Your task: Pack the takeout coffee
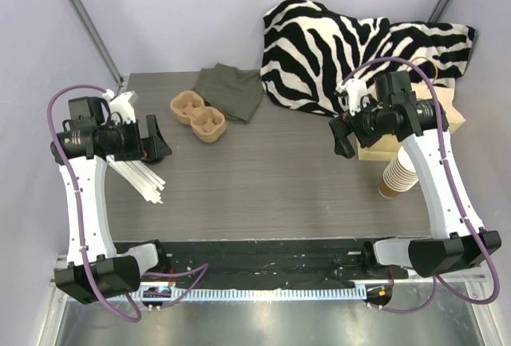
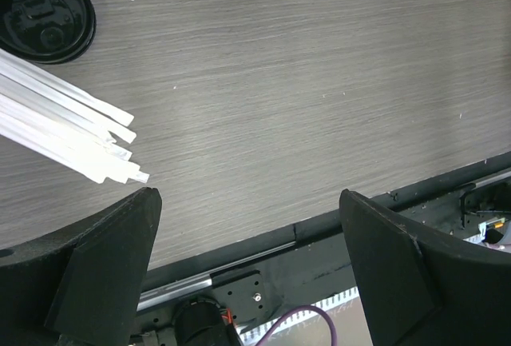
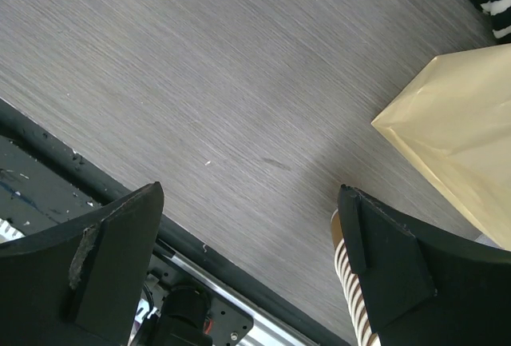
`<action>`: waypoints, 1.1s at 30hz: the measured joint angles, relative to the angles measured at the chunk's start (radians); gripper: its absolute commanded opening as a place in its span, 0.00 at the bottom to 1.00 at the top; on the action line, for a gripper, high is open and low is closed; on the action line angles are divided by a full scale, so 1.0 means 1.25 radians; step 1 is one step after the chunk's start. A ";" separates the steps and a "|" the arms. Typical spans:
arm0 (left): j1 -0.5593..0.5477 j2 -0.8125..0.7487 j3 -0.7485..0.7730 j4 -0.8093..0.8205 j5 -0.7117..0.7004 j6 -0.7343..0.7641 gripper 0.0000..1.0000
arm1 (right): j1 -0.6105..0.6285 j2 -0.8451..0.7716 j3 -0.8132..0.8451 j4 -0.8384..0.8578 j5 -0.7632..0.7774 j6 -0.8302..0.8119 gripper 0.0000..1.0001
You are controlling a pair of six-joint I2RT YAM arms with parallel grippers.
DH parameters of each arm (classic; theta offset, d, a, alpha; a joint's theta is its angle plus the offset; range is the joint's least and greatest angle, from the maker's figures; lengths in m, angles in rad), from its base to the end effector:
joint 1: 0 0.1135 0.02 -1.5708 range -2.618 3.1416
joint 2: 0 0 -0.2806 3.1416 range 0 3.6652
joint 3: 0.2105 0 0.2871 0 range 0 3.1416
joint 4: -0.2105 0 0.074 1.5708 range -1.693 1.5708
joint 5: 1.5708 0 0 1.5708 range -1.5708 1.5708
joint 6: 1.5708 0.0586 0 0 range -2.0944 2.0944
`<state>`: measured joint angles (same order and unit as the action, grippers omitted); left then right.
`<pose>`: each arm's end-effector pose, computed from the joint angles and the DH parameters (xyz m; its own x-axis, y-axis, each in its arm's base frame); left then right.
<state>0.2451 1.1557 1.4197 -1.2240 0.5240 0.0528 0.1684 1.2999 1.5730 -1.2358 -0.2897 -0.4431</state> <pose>0.2339 0.0283 0.3993 -0.7900 -0.1505 -0.5944 0.1101 0.9188 -0.3790 0.2668 0.0623 0.4105 -0.5931 -0.5176 -0.6167 -0.6374 0.7699 -0.0331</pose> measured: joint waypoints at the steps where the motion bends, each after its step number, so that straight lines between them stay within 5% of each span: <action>1: 0.000 0.000 -0.002 0.002 0.000 0.003 1.00 | 0.000 -0.002 -0.005 -0.001 0.001 0.000 1.00; 33: 0.000 0.026 -0.023 -0.006 0.055 0.071 1.00 | -0.152 -0.216 -0.110 -0.092 0.063 -0.061 1.00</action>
<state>0.2451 1.1881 1.3914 -1.2312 0.5930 0.1421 -0.0219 1.0302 1.4357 -1.3502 -0.2104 -0.5198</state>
